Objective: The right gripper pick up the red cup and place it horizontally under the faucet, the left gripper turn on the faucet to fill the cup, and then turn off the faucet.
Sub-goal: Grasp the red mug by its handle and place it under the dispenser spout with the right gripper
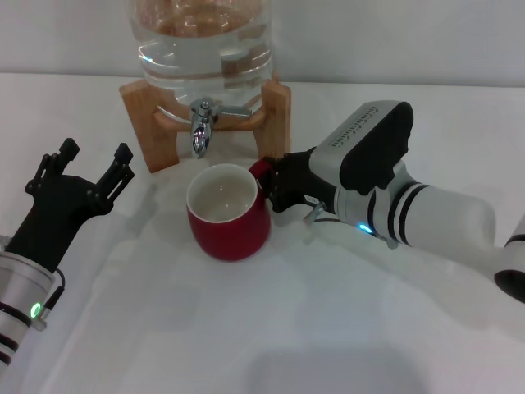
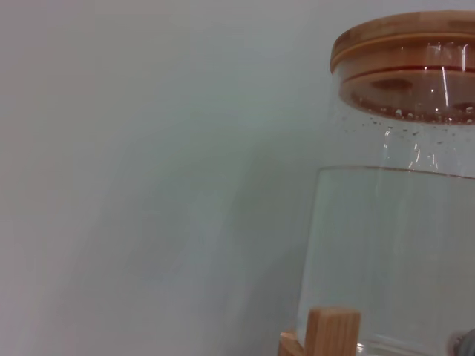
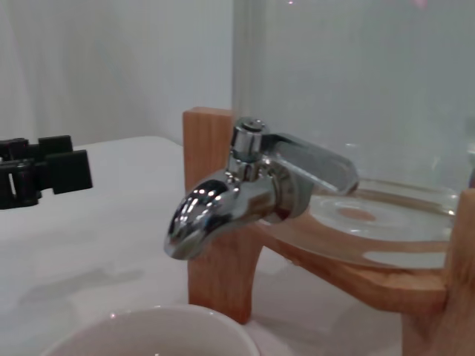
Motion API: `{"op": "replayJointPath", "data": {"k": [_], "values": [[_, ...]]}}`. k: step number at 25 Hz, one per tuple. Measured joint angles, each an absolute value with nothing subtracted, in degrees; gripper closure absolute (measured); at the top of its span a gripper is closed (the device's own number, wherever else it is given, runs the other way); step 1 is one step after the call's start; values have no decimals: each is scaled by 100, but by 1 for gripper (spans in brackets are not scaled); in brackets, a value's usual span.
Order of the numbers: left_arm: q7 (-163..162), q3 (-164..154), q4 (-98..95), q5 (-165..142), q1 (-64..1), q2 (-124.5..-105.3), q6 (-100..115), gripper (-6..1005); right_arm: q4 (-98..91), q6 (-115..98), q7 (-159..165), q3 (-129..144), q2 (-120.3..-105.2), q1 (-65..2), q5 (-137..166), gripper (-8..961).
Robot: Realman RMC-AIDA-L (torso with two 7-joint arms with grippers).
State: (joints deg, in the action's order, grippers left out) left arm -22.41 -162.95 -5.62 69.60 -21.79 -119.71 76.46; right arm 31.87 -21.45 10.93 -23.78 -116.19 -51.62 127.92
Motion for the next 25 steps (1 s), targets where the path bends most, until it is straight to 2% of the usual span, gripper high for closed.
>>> {"op": "replayJointPath", "data": {"k": [25], "values": [[-2232,-16286,-472,7251,-2149,-11951,7593,118,3103,-2366,1085,-2417,-11619,-5086,12796,827]]}}
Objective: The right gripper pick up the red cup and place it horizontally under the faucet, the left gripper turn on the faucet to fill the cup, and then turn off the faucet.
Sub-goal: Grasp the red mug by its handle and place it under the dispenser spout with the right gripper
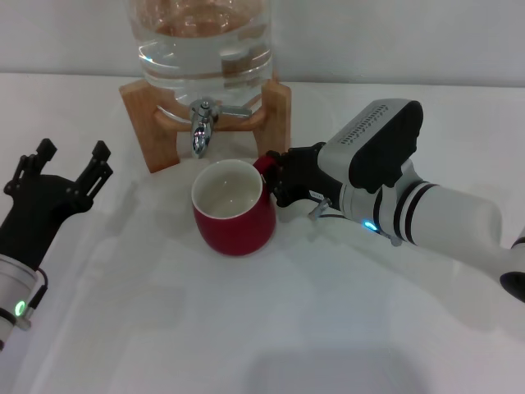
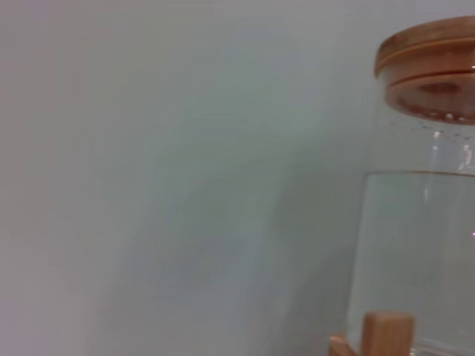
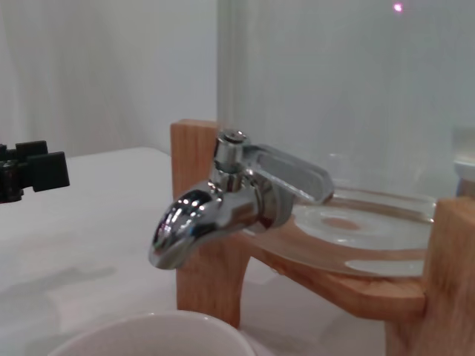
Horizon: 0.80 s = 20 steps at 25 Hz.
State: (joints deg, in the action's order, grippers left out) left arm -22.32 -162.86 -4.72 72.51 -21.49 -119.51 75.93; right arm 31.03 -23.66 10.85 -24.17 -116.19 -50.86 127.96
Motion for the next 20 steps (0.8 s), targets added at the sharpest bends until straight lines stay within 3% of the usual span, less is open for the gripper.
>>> {"op": "replayJointPath", "data": {"k": [20], "values": [[-2171,-16286,-444,7348,-2144,-11953,7548,118,3260,-2562,764,-2236,-11619,-5151,13073,827]]}}
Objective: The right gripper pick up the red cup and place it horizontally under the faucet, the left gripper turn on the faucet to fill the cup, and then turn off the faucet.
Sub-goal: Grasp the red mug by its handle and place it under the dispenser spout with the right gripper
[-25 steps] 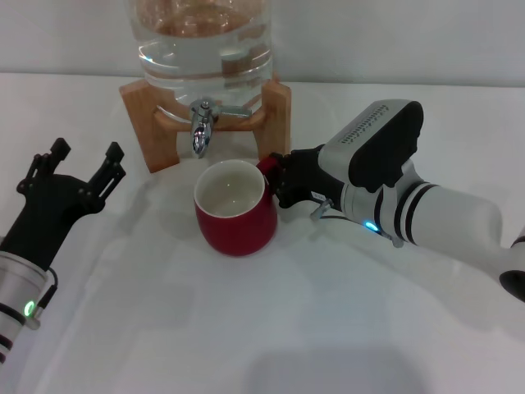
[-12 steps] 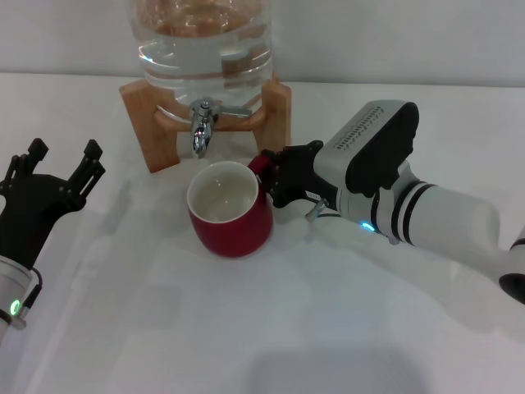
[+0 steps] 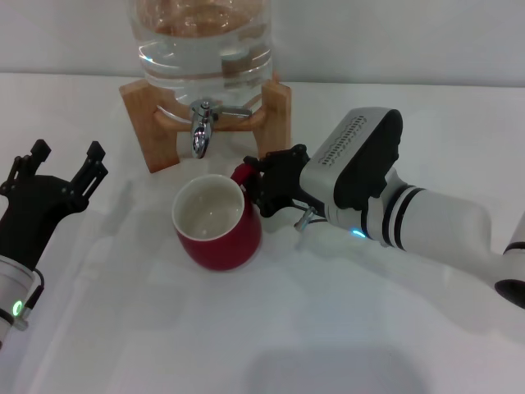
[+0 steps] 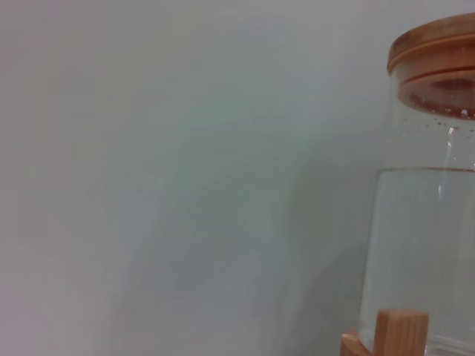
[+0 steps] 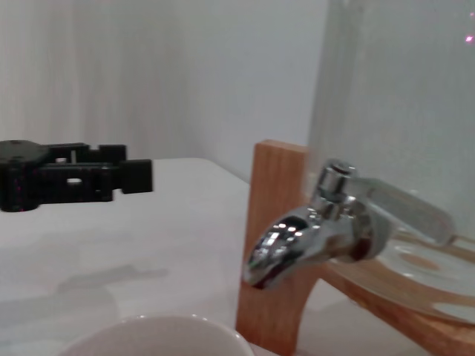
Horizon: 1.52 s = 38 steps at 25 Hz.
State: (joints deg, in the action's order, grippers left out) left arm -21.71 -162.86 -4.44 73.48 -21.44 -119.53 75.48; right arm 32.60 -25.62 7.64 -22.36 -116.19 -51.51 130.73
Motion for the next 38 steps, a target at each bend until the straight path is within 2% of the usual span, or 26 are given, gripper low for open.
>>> {"op": "replayJointPath", "data": {"k": [38], "values": [[-2170,-16286,-500,7329,-2224,-11971,7550,118,3253,-2157,763,-2318,-11620,-5457,13174,827]]}}
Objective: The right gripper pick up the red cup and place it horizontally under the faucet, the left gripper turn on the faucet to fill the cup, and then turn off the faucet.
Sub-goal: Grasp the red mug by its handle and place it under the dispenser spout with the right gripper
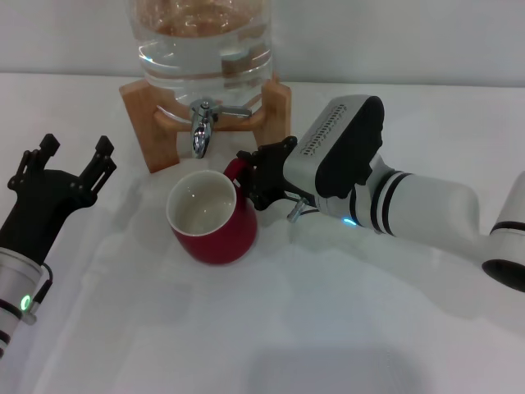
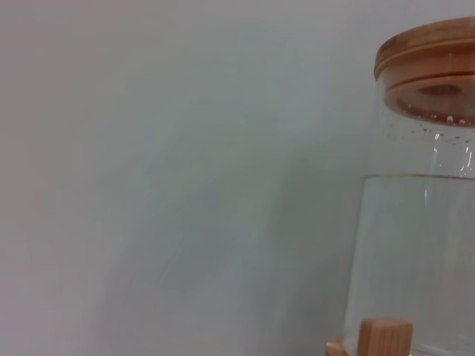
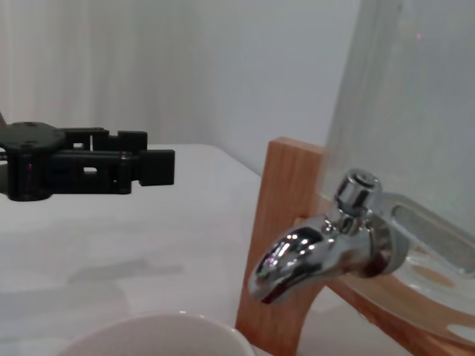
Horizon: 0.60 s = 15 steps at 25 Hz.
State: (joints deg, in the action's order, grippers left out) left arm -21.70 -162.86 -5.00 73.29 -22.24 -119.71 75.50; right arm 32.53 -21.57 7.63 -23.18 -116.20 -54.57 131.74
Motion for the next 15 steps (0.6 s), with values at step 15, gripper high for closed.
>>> {"op": "replayJointPath", "data": {"k": [15], "values": [[-2171,-16286,-543,7252,-2241,-11971,7550,119,3196,-1968,765,-2543,-11619,-5399,12910,828]]}}
